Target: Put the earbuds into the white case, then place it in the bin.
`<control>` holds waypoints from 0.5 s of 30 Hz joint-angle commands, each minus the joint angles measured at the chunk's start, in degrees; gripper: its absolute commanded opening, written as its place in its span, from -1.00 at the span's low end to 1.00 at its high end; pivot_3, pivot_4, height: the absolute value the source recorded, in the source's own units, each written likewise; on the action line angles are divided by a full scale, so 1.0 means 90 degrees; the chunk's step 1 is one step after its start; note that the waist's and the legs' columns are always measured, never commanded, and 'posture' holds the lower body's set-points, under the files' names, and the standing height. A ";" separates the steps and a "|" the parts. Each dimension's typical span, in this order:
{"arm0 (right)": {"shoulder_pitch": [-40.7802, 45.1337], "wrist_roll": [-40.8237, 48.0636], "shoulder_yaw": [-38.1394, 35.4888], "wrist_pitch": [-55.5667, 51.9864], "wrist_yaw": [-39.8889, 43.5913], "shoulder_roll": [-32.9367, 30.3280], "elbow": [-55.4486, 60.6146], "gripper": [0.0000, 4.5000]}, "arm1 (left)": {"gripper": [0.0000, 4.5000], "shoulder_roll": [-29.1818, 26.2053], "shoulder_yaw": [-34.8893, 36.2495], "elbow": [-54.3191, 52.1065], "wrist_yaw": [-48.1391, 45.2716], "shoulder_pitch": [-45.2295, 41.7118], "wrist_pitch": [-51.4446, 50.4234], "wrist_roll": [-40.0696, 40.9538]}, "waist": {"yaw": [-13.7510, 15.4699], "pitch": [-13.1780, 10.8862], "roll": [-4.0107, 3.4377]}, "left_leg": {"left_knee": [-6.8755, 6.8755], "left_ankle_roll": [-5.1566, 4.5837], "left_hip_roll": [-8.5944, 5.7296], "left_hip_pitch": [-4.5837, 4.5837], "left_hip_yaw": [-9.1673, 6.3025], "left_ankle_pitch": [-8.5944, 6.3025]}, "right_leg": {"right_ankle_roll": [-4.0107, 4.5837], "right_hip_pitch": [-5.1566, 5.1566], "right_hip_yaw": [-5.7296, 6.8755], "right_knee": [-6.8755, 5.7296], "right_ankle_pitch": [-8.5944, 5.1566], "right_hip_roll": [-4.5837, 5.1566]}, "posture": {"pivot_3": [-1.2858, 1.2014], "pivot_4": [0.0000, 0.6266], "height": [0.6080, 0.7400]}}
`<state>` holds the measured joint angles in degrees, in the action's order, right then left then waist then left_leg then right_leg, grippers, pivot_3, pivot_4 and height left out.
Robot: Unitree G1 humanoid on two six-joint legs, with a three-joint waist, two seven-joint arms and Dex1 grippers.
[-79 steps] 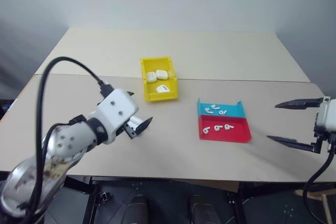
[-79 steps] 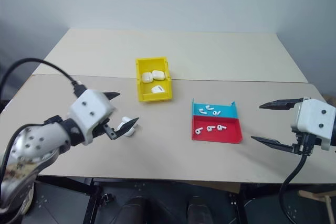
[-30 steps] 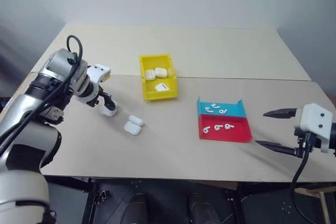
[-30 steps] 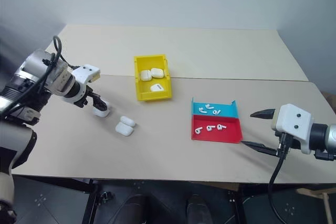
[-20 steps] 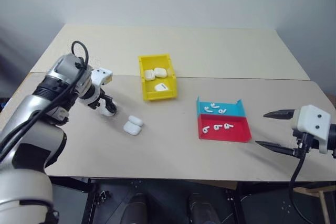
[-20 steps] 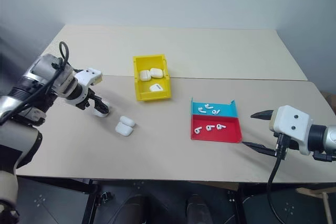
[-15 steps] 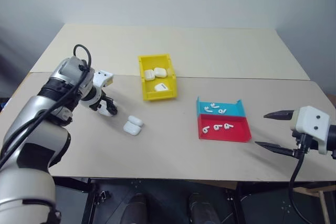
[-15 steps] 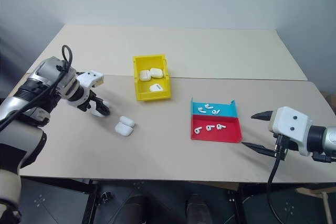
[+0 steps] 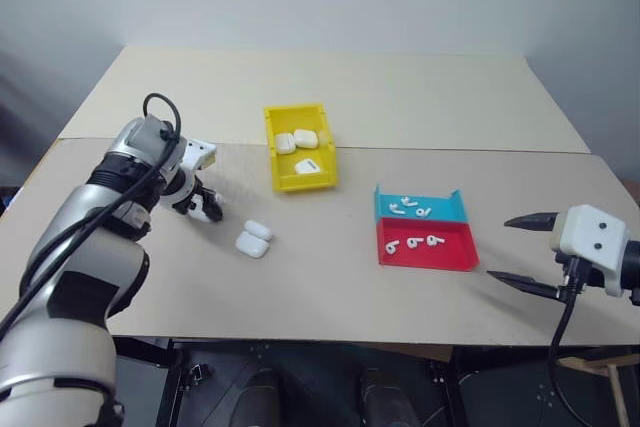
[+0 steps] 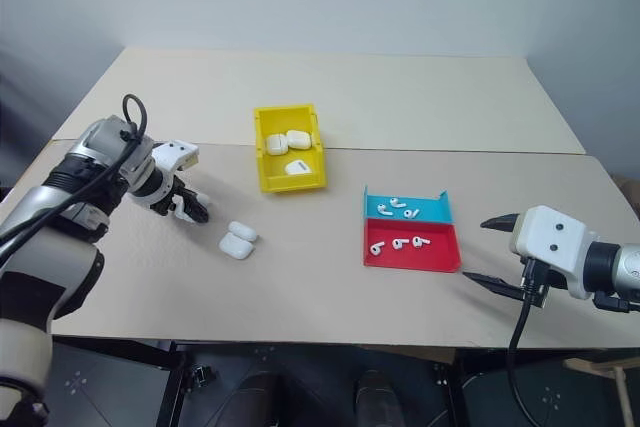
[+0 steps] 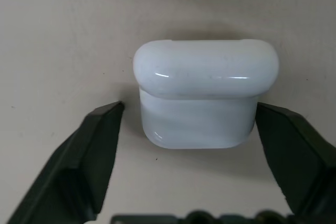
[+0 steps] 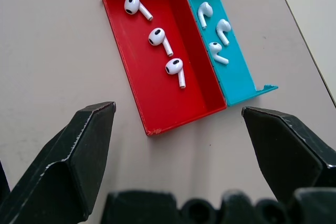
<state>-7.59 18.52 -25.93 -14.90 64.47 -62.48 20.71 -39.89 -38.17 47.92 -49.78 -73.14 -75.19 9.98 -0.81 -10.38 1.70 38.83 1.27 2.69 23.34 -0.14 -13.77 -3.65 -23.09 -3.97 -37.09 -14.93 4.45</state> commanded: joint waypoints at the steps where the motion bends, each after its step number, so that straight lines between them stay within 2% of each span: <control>1: 0.0053 0.0005 -0.0136 -0.0033 -0.0058 -0.0004 0.0114 1.00 | 0.23 0.0093 0.0122 0.0505 -0.0421 0.0018 -0.0123 -0.0161 | 0.0000 0.0001 -0.0001 | 0.0000 0.0000 0.0000 0.0000 0.0001 0.0000 | 0.0000 0.0000 0.0000 0.0000 0.0000 0.0000 | 0.03 -0.52 1.00; 8: 0.0083 -0.0006 -0.0130 -0.0001 -0.0077 -0.0018 0.0080 1.00 | 0.23 0.0117 0.0451 0.0193 -0.0203 0.0105 -0.0048 -0.0408 | 0.0004 0.0001 -0.0002 | 0.0001 0.0000 0.0000 -0.0003 0.0000 0.0000 | 0.0000 0.0003 0.0000 -0.0001 0.0000 0.0000 | 0.03 -0.52 1.00; 12: 0.0194 0.0092 -0.0283 -0.0050 0.0002 -0.0116 0.0061 1.00 | 0.23 -0.0120 0.1050 -0.0713 0.0099 0.0000 0.0094 -0.0436 | 0.0010 0.0000 0.0000 | 0.0002 0.0000 0.0000 -0.0002 -0.0001 0.0000 | 0.0000 0.0001 0.0000 -0.0006 0.0000 0.0000 | 0.03 -0.52 1.00; 15: 0.0403 0.0361 -0.0426 -0.0465 0.0118 -0.0322 0.0143 1.00 | 0.23 -0.0459 0.1543 -0.1891 0.0309 0.0094 0.0191 -0.0416 | 0.0001 -0.0003 0.0003 | 0.0005 0.0000 0.0001 0.0013 -0.0003 0.0000 | 0.0000 -0.0007 0.0002 -0.0002 0.0001 0.0001 | 0.03 -0.52 1.00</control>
<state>-5.20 19.65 -26.05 -17.11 65.01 -63.68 20.56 -41.98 -27.97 37.42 -47.70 -71.20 -74.02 6.61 -0.80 -10.40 1.73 38.87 1.27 2.70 23.48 -0.17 -13.77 -3.66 -23.17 -3.96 -37.10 -14.92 4.47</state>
